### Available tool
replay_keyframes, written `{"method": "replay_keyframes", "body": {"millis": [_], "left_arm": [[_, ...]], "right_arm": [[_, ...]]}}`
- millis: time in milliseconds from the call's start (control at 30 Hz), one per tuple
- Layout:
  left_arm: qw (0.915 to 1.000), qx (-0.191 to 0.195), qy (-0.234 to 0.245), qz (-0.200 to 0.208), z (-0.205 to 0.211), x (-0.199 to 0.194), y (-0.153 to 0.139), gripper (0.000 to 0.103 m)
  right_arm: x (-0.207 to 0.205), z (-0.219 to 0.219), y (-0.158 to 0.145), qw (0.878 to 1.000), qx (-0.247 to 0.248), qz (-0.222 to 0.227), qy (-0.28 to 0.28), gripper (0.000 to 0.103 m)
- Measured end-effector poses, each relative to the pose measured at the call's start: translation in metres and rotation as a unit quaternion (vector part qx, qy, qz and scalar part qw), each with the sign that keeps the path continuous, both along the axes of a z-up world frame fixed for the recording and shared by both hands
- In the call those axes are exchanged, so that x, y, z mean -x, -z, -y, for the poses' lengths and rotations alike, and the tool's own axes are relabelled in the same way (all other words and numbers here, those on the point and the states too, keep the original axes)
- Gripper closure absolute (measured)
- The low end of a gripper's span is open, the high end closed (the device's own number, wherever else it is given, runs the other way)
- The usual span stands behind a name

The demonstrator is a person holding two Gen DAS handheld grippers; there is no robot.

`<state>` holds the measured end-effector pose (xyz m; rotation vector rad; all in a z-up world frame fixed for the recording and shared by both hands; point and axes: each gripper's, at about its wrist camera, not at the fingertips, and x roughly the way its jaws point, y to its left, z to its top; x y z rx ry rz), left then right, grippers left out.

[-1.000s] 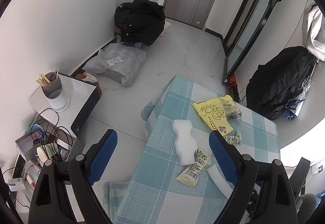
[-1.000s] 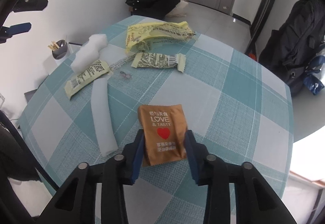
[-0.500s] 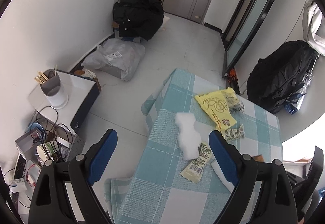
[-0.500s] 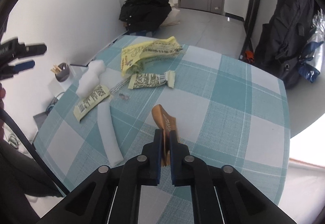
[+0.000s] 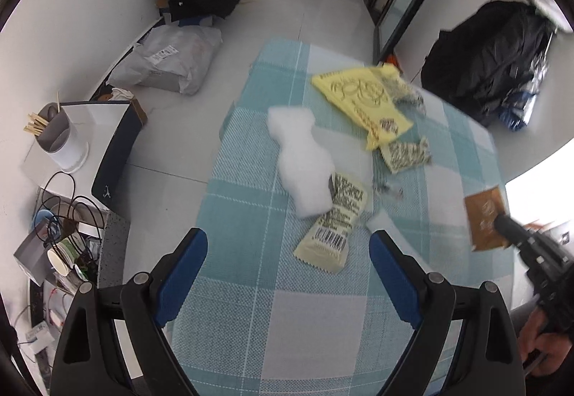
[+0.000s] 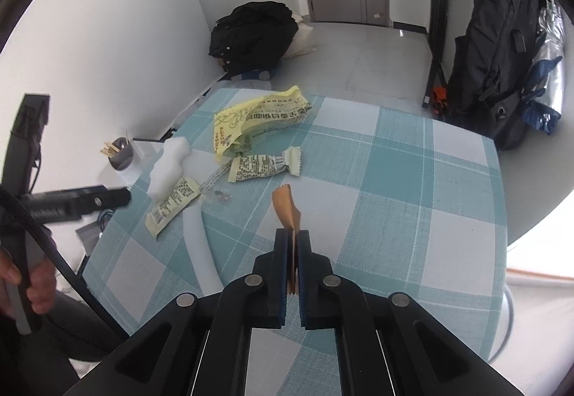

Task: Collect trash
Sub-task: 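Lift the sachet with the right tool while the left tool grasps the cream snack wrapper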

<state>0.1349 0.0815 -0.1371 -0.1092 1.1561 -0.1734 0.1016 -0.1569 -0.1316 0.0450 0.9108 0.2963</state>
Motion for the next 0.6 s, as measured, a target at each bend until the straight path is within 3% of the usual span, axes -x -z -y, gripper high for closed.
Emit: {"method": "replay_keyframes", "body": {"millis": [400,600], "left_arm": [[0.9967,-0.067,0.043,0.013,0.03,-0.001,0.015,0.015],[0.9925,-0.103,0.065,0.015,0.041,0.0,0.021,0.033]], "right_arm": [[0.001,0.019,-0.005,1.0,-0.01,0.005,0.011,0.099],[0.003,0.028,-0.006,1.0,-0.015,0.004,0.016,0.099]]}}
